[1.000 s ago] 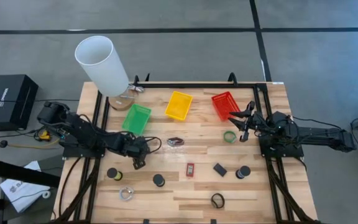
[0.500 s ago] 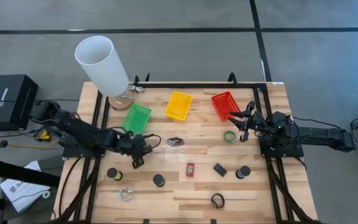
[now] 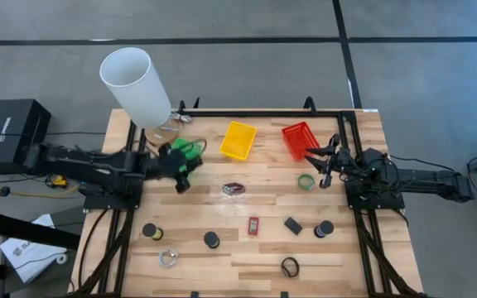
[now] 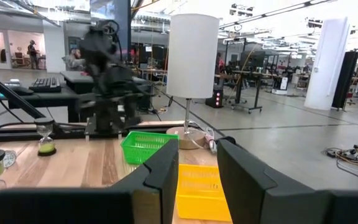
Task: Pick & Place Office items
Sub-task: Put the left black timer into the green bin, then put the brown watch into the yellow bin
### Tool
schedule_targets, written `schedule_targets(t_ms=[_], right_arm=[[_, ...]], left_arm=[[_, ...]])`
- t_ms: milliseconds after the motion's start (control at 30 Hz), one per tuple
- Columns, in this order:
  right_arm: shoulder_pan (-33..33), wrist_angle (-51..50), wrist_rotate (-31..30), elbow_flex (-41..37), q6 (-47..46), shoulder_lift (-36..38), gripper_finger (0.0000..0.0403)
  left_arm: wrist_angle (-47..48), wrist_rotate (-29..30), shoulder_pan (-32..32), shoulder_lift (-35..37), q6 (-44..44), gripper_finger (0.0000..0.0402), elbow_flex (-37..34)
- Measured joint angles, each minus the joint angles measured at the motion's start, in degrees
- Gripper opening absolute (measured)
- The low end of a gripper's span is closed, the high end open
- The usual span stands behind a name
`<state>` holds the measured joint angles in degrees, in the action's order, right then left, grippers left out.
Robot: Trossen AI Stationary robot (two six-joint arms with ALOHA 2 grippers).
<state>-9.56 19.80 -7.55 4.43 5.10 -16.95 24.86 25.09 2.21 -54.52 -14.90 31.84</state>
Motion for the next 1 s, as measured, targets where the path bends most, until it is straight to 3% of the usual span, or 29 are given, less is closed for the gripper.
schedule_targets(t_ms=[167, 367, 633, 1000], right_arm=[[0.02, 0.21, -0.01, 0.00, 1.31, 0.00, 0.0103], [0.02, 0.21, -0.01, 0.00, 2.40, 0.00, 0.0103], [0.04, -0.03, 0.00, 0.00, 2.40, -0.02, 0.0103], [0.07, -0.05, 0.00, 0.00, 2.39, -0.02, 0.0103]], left_arm=[[0.18, -7.34, 13.07, -1.32, 8.65, 0.0166, 0.04], [0.61, -9.40, 22.42, -8.65, 12.64, 0.0163, -0.19], [0.15, -11.53, 23.81, -17.96, 15.09, 0.0180, -0.79], [-0.10, -8.29, 23.81, -20.57, 14.72, 0.0223, -0.79]])
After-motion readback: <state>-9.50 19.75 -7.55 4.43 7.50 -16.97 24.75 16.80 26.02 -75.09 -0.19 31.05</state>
